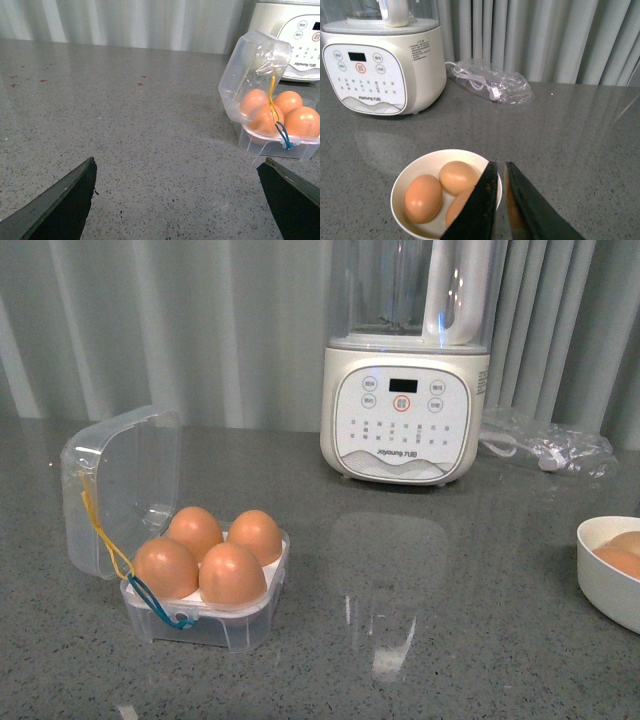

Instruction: Put egg into box

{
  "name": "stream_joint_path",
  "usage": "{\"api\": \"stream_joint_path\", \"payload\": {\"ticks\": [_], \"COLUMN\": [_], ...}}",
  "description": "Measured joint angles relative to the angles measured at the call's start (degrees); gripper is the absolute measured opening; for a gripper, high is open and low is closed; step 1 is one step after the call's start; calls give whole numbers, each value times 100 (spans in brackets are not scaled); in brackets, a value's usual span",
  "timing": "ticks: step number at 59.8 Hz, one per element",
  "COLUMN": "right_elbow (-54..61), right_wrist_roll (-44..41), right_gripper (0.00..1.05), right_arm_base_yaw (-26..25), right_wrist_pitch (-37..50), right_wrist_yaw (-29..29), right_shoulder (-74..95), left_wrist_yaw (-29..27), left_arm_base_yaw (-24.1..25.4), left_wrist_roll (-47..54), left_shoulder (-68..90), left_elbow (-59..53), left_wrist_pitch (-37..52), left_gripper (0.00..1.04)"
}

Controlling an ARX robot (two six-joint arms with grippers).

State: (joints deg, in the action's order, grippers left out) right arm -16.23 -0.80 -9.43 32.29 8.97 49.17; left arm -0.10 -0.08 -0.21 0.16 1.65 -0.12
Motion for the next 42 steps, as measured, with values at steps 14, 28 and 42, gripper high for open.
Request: {"api": "stream_joint_path", "payload": {"ticks": [14,28,42], "right_elbow": [732,1088,1322], "right_wrist_roll": [17,20,20], "right_gripper": [3,3,3], "right_arm_base_yaw": [369,922,922], "right_wrist_pitch": [-68,-356,-776], "right_wrist_yaw": [-345,-852,-890], "right_shoulder": [-817,-1453,-2118], "left_wrist_yaw": [0,7,4], "left_arm_base_yaw": [0,0,0], "left_wrist_roll": [0,0,0], "left_shoulder": [0,0,0], "left_elbow": [0,0,0], "left_wrist_pitch": [0,0,0], "left_gripper": [98,98,98]}}
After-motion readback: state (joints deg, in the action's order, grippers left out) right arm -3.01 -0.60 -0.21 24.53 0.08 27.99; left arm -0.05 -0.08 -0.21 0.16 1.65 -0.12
